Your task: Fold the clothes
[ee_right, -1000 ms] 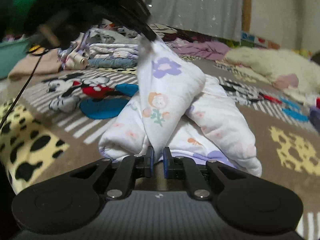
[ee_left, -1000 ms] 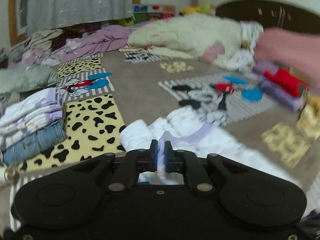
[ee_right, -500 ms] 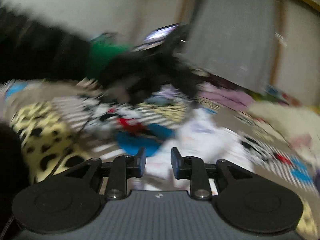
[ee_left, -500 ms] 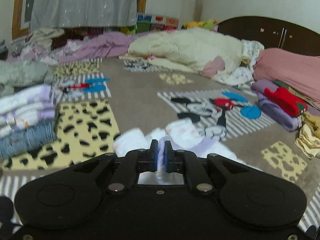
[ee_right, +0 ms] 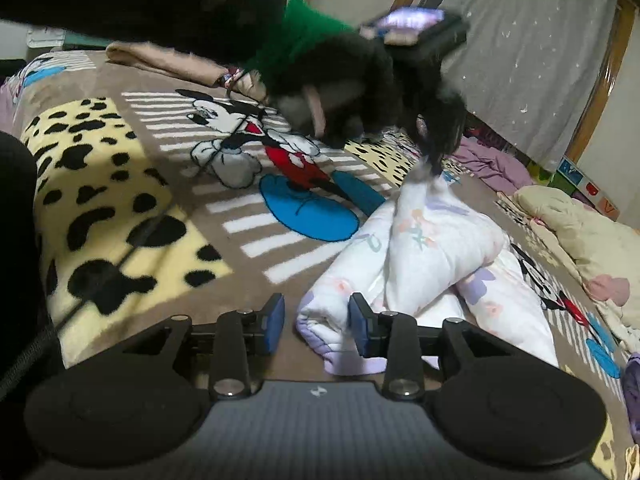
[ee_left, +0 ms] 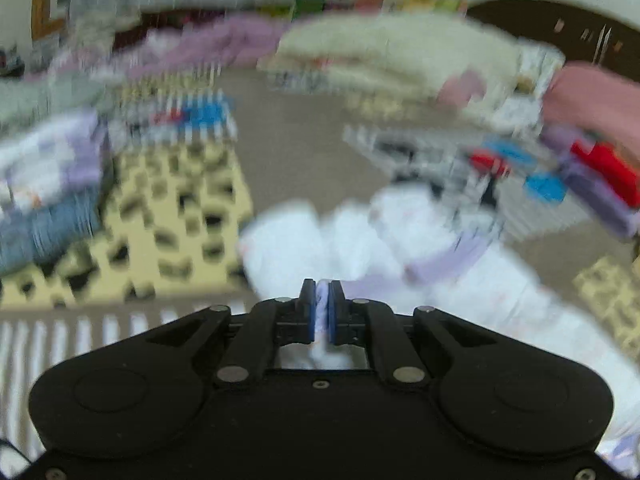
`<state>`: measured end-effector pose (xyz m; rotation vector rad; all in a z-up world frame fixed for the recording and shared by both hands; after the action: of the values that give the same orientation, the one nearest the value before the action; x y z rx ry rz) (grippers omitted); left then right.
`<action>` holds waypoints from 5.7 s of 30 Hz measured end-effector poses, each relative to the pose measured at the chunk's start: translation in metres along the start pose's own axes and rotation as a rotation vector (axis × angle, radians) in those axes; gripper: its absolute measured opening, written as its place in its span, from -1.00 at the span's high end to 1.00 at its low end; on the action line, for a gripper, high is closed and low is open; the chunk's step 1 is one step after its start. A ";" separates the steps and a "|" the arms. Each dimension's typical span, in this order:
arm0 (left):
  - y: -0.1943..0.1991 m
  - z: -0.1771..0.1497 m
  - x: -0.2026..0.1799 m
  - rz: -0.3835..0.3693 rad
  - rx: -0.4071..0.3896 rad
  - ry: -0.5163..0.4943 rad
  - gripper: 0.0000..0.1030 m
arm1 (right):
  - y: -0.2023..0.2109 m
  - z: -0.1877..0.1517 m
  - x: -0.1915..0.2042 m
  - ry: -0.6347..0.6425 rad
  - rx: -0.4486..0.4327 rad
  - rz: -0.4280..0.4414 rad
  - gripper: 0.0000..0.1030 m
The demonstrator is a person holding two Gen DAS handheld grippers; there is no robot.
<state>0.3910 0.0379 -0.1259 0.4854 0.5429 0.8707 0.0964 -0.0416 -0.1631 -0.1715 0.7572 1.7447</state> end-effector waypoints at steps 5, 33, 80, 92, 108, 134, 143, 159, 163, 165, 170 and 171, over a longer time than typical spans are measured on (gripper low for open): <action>0.064 0.000 0.005 0.005 -0.177 0.172 0.20 | 0.007 0.004 -0.007 -0.034 -0.026 0.010 0.22; 0.049 -0.053 -0.012 -0.212 0.006 0.246 0.70 | 0.001 -0.004 0.002 0.007 -0.032 -0.027 -0.09; 0.099 -0.058 -0.071 -0.170 0.016 0.328 0.91 | 0.007 -0.009 -0.002 0.037 -0.055 -0.067 -0.09; 0.106 -0.078 -0.014 -0.258 -0.115 0.550 -0.13 | 0.022 -0.003 -0.023 -0.019 -0.096 -0.085 -0.06; 0.105 -0.070 -0.050 -0.090 -0.081 0.296 0.02 | -0.005 0.001 -0.033 0.013 -0.002 0.066 -0.04; 0.093 -0.044 -0.099 -0.106 -0.114 0.030 0.50 | -0.045 -0.012 -0.173 -0.263 0.042 -0.061 0.40; 0.011 -0.042 -0.078 -0.050 0.046 -0.115 0.22 | -0.115 0.018 -0.170 -0.175 0.090 0.042 0.37; 0.018 -0.028 -0.039 -0.014 -0.012 -0.112 0.22 | -0.116 0.043 -0.144 -0.032 0.019 0.144 0.39; 0.000 -0.049 -0.037 0.016 -0.013 -0.108 0.17 | -0.142 0.022 -0.132 -0.071 0.125 0.213 0.39; 0.000 -0.048 -0.043 0.037 0.001 -0.131 0.17 | -0.145 0.019 -0.136 -0.132 0.139 0.228 0.38; 0.026 -0.037 -0.052 0.060 -0.003 -0.128 0.08 | -0.135 0.024 -0.136 -0.117 0.124 0.206 0.35; 0.040 -0.037 -0.057 0.055 -0.038 -0.120 -0.01 | -0.126 0.026 -0.145 -0.146 0.109 0.197 0.34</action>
<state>0.3148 0.0206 -0.1162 0.5168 0.4044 0.8970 0.2645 -0.1297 -0.1228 0.1074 0.7802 1.8729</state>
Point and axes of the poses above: each gripper's, at about its wrist camera, not at the fingertips, and y roughly against the way its jaws point, x to its left, z to its top, the point moved 2 cm from there along -y, roughly the way its jaws point, and after that the axes turned 15 degrees about -z, right-handed, at the moved point
